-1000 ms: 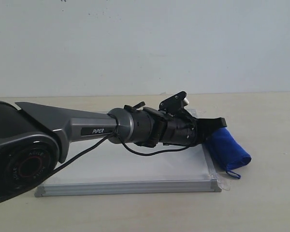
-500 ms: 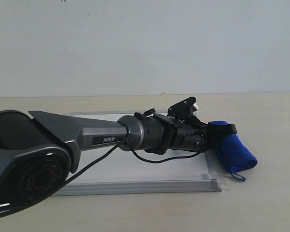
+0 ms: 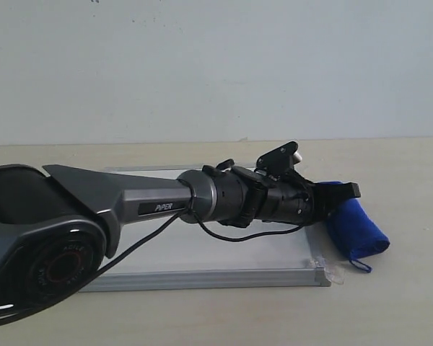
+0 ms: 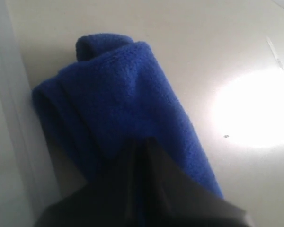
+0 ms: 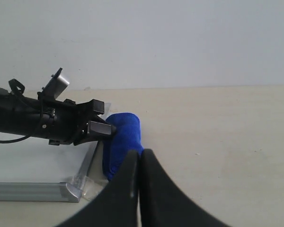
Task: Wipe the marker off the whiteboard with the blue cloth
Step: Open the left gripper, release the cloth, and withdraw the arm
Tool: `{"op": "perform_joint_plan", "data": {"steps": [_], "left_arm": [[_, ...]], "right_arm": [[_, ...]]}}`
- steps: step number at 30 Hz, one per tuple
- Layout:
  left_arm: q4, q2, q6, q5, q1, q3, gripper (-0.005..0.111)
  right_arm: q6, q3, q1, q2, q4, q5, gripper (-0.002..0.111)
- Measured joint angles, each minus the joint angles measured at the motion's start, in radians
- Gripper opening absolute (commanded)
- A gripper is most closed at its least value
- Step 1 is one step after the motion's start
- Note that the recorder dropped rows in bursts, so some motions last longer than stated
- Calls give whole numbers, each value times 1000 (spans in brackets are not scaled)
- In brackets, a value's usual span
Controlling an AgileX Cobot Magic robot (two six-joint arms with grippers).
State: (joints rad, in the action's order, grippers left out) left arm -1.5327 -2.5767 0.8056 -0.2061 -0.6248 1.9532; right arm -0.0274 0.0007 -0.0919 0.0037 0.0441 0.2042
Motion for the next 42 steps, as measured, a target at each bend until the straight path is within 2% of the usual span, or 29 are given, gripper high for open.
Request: {"op": "perform_joint_plan", "data": {"steps": [5,11,18,24,25,28,31,35,37,42], "left_arm": [[51,69,-1,-18,0,-50,4],[125,228,-1,-32,10,-239,4],[192,498,35,-72,20,-554,4],[188,764,118,10,-28,-842,4],[181,862,134,15,-45,-928,4],[179,1042,143,10,-69,-1073,4],[174,1221,145,-114,-74,-1226,4],[174,1338,150,-227,-74,-1279,4],[230,1386,164,-227,-72,-1279,4],[370,1587,164,-187,-5,-1279,4]], "right_arm": [[0,0,0,0,0,0,0],[0,0,0,0,0,0,0],[0,0,0,0,0,0,0],[0,0,0,0,0,0,0],[0,0,0,0,0,0,0],[0,0,0,0,0,0,0],[0,0,0,0,0,0,0],[0,0,0,0,0,0,0],[0,0,0,0,0,0,0],[0,0,0,0,0,0,0]]}}
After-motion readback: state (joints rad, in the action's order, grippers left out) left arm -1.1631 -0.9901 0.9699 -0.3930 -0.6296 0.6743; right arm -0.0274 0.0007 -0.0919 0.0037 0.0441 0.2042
